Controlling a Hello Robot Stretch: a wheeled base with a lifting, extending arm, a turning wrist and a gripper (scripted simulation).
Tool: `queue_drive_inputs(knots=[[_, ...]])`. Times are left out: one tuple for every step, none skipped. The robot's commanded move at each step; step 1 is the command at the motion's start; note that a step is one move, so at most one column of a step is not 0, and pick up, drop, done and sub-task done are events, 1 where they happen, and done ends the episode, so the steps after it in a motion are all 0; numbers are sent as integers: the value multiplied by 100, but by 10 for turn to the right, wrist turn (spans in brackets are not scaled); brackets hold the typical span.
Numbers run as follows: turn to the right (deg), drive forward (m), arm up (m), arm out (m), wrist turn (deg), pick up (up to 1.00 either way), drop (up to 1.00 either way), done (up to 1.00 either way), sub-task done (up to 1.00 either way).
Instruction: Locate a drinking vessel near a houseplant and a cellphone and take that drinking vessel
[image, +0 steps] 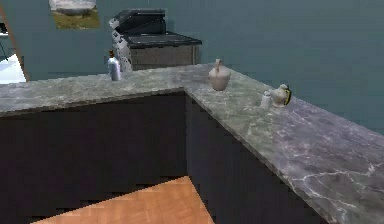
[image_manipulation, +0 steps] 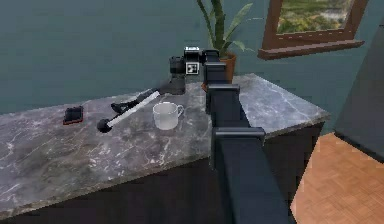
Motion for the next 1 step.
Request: queue_drive_inputs(knots=[[0,0,0,0,450,0,0,0,0]])
